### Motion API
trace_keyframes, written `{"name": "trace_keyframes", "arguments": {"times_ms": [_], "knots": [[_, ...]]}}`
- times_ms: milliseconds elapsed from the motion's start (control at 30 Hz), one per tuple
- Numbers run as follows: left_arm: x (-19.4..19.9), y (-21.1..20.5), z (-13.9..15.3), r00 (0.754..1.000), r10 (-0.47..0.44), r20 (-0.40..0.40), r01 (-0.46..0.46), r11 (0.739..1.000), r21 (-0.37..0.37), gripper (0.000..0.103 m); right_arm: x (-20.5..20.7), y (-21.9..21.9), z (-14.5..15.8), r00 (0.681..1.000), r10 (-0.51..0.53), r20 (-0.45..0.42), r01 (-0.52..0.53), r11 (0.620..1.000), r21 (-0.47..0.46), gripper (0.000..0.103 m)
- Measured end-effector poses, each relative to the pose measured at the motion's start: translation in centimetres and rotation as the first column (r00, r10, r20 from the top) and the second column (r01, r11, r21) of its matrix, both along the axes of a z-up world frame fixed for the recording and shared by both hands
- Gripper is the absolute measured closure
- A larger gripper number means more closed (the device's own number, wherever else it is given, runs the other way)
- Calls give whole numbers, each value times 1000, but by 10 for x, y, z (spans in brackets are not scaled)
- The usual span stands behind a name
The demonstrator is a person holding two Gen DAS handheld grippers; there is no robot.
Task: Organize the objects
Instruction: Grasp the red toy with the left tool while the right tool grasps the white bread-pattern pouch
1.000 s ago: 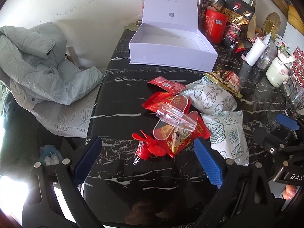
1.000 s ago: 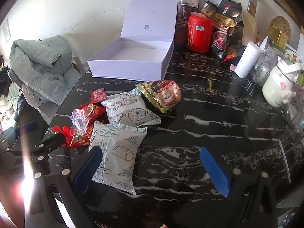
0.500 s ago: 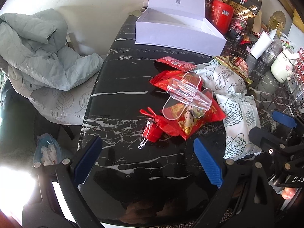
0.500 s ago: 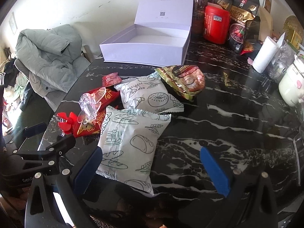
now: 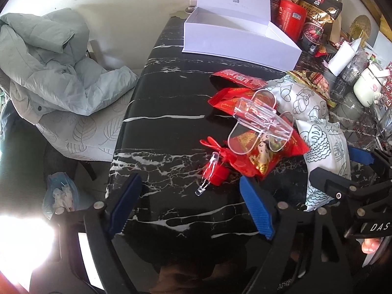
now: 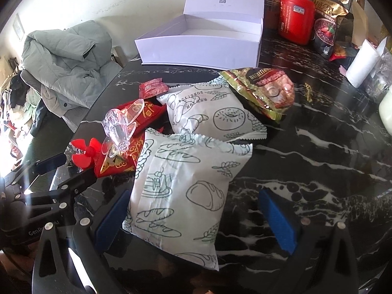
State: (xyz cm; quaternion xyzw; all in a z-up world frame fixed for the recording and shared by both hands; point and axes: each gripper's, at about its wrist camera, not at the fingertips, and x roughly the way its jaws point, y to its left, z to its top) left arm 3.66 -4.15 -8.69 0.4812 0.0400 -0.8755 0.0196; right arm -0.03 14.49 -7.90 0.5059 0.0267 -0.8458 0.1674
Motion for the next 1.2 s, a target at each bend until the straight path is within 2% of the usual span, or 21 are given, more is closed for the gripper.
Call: {"name": "trace_keyframes", "arguments": {"times_ms": [167,267,467,533,633,833,1200], "knots": [[-4,6,-1,999,-30,-15,30,1000,-2,38,-2,4,-2,1000,1,14,-1,1000,-24,0],[-4,7,1,999,-36,-29,36,999,6,55,-3,8,-3,999,3,32,-1,998,-55,5],[-3,10,1,998,-53,-40,53,999,5,75,-1,9,-3,999,21,45,-17,997,-75,19],[-2,11,1,998,-58,-39,59,998,21,81,1,10,-2,999,33,43,-30,996,-85,34],[0,12,2,998,-59,-35,60,998,37,82,3,13,-1,998,39,41,-35,994,-100,39],[8,11,3,998,-53,-29,56,995,82,83,11,21,1,999,27,32,-24,995,-100,42],[23,24,25,996,-57,-75,61,997,53,83,28,38,12,999,36,-6,-37,992,-120,42]]}}
